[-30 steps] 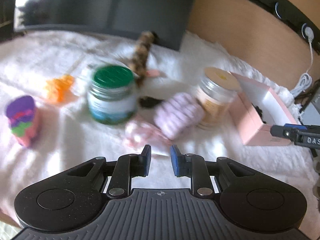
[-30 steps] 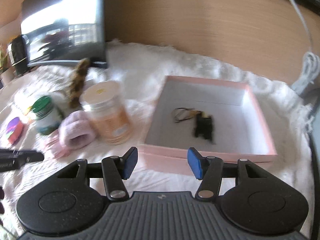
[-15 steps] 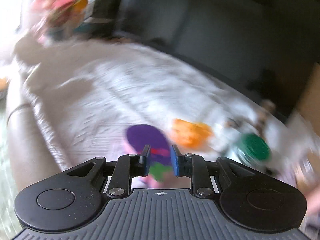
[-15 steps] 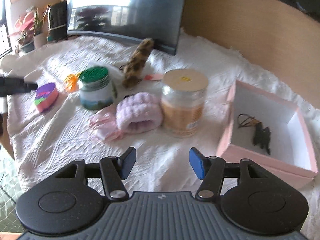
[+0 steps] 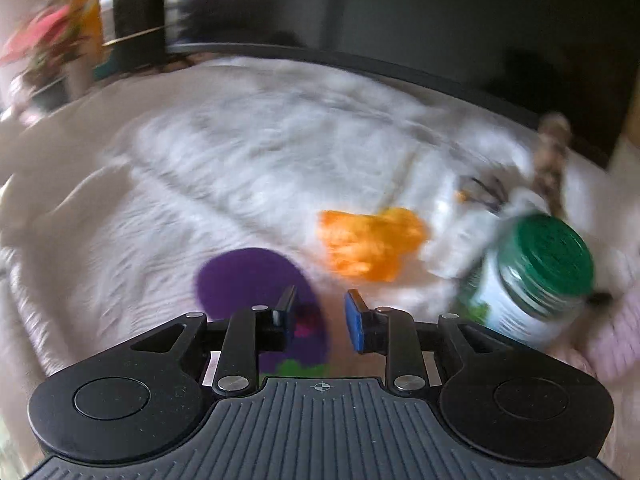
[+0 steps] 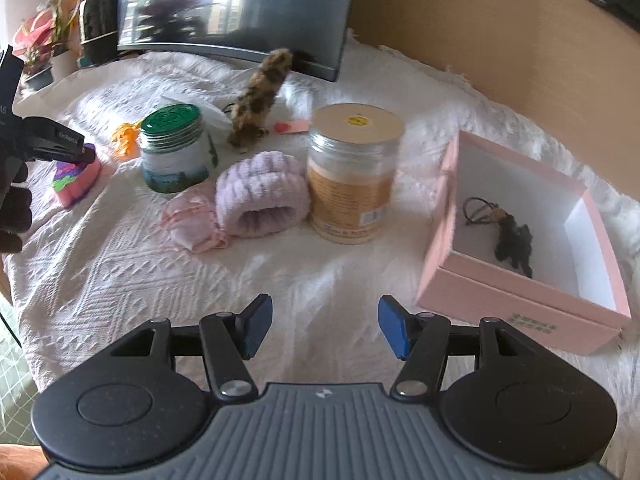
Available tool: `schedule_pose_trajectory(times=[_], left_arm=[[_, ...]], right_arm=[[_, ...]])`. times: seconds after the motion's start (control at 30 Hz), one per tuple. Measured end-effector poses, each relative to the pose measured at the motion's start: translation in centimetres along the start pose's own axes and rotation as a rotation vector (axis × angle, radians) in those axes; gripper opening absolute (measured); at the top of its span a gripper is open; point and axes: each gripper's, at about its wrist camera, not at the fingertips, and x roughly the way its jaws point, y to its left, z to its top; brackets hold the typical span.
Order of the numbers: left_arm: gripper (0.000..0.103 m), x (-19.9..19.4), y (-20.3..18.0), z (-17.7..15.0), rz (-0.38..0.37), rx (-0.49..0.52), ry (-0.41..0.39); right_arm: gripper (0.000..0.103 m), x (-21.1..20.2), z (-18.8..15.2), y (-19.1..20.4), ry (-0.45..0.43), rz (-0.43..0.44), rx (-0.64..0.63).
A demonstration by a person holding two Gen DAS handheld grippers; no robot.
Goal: Organize soft objects
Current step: 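Move the left tool to the purple sponge while the right tool reaches the orange flower pick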
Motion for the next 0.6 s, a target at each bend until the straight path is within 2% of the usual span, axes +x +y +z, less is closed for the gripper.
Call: schedule_pose_trajectory(times=[0.1, 0.17, 0.2, 0.3, 0.33, 0.4, 0.43, 0.5, 0.6], left_arm=[[0.028, 0.5, -1.5, 0.0, -0.086, 0.051, 0.042], [0.03, 1.6, -1.8, -0.3, -0.162, 0.039, 0.132], [0.03, 1.6, -1.8, -0.6, -0.156, 0.043, 0.125], [0.03, -0.4, -1.4, -1.0, -0.124, 0.039, -0.008], [0.03, -1.4, -1.1, -1.0, -0.098, 0.037, -0.059], [0.03, -2.7, -0.6, -0.9, 0.014, 0.048, -0.122], [0.03, -2.9, -0.4, -0.8, 0.088, 0.055, -0.128], [0.029, -2.5, 0.0, -0.7, 0.141, 0.057, -0.089], [0.029, -1.5, 0.2, -1.2, 0.093, 0.046, -0.009]], right_arm=[[0.059, -0.2, -0.3, -0.3, -0.004, -0.003, 0.008], [0.059, -0.3, -0.4, -0.5, -0.006, -0.006, 0.014], [0.059, -0.3, -0.5, -0.6, -0.006, -0.006, 0.017], [0.059, -0.5, -0.7, -1.0, -0.009, -0.011, 0.029], [0.059, -0.5, -0.8, -1.1, -0.007, -0.012, 0.035], [0.059, -0.3, -0.9, -1.4, 0.001, -0.016, 0.046], [0.059, -0.2, -0.9, -1.5, 0.005, -0.017, 0.05], [0.059, -0.1, -0.9, -1.4, 0.011, -0.015, 0.053], [0.059, 0.0, -0.8, -1.1, 0.01, -0.009, 0.044]])
